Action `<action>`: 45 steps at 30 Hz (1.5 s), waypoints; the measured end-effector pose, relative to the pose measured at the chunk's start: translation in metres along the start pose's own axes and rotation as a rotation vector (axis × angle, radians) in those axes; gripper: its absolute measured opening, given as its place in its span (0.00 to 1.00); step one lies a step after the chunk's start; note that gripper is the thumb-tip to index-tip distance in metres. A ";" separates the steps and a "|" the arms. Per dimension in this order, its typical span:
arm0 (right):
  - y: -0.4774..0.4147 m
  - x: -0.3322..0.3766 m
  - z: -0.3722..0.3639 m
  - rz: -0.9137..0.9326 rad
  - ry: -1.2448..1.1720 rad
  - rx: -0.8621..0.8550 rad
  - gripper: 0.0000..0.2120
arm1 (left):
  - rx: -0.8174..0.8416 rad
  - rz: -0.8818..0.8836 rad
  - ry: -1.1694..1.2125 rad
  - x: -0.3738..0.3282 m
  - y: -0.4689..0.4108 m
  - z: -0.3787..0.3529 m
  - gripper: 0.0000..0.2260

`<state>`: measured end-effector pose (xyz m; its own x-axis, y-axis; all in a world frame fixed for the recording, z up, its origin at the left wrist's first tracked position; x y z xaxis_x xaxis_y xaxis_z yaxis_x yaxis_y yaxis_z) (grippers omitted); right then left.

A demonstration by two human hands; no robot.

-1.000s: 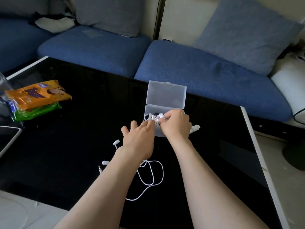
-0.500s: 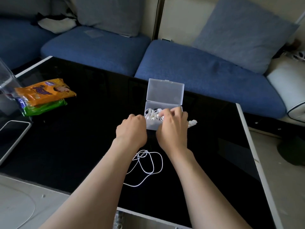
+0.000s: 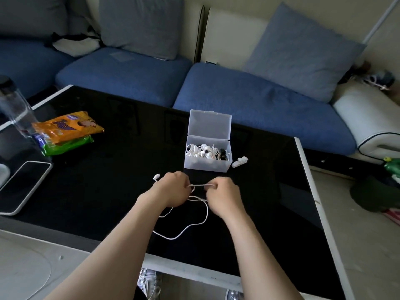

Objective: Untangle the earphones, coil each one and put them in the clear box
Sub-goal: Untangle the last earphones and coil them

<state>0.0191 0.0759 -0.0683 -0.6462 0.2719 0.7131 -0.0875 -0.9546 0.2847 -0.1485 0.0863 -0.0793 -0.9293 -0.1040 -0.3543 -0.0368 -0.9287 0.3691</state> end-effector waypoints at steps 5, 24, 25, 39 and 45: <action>0.017 0.010 0.050 -0.041 -0.791 -0.183 0.12 | -0.248 -0.015 0.533 -0.034 0.027 0.037 0.10; 0.003 0.004 0.138 -0.094 -1.548 -0.380 0.10 | -0.501 0.367 1.653 -0.056 0.000 0.044 0.06; 0.004 0.001 0.139 -0.105 -1.606 -0.390 0.09 | -0.524 0.381 1.652 -0.056 0.001 0.043 0.06; 0.020 -0.026 0.142 -0.271 -1.301 -0.375 0.11 | -0.640 0.330 0.777 -0.039 0.013 0.053 0.12; 0.023 -0.004 0.138 -0.158 -0.991 -0.179 0.11 | -0.504 0.430 0.263 -0.040 0.022 0.051 0.14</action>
<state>0.1241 0.0697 0.0240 0.2943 0.2973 0.9083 -0.2822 -0.8810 0.3798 -0.1311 0.0886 -0.0131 -0.7016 -0.5216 -0.4854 0.5466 -0.8310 0.1029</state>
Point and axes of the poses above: each hand's wrist, its own y-axis away from the middle knuckle, its own z-axis out of the back of the hand, x = y × z, the point moved 7 cm from there along -y, towards the middle knuckle, and after that the axes turned 6 degrees about -y, right-handed, at the moved point
